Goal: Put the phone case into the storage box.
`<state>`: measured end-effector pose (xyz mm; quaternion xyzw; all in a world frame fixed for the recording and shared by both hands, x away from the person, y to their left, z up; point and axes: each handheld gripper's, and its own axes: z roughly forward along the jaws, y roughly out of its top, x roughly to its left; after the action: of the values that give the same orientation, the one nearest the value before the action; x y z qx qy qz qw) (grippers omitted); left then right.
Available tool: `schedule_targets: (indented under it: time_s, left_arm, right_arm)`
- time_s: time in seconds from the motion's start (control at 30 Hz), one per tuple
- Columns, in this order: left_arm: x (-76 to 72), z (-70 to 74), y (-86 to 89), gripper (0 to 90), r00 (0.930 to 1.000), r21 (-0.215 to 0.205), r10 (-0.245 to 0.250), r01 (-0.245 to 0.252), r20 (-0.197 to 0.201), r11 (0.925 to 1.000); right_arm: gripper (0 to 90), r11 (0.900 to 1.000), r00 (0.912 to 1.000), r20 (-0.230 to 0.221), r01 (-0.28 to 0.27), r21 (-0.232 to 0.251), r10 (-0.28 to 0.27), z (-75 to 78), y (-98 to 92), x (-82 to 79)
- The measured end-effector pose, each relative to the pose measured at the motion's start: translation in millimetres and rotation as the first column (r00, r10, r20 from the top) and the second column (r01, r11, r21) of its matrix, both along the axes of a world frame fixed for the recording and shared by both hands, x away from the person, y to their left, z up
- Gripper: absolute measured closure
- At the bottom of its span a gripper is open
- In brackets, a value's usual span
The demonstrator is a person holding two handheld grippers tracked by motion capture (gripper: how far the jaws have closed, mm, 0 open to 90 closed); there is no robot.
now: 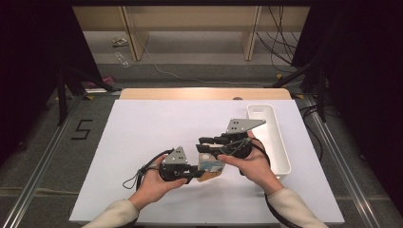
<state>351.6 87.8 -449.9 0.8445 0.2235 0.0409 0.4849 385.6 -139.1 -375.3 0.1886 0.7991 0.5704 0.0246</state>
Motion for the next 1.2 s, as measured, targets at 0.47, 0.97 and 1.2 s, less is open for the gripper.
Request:
schedule_targets:
  time_s: [0.47, 0.97, 1.2]
  left_arm:
    - [-0.1, 1.4, 1.4, 79.8, 0.9989, 0.012, 0.044, -0.045, 0.012, 0.9989]
    - [3.6, 3.7, 8.6, 79.7, 0.9879, 0.015, 0.155, -0.155, 0.012, 0.9878]
    - [5.9, 5.0, 13.2, 79.7, 0.9781, 0.019, 0.208, -0.208, 0.005, 0.9780]
  right_arm:
    - [15.6, 0.990, 0.9901, 0.062, 0.121, 0.068, -0.126, -1.5, 1.5, 1.2]
    - [3.6, 0.963, 0.9612, 0.090, 0.252, 0.101, -0.261, 0.2, -4.7, 3.1]
    - [0.4, 0.940, 0.9421, 0.067, 0.320, 0.118, -0.329, -1.9, -7.6, 5.6]
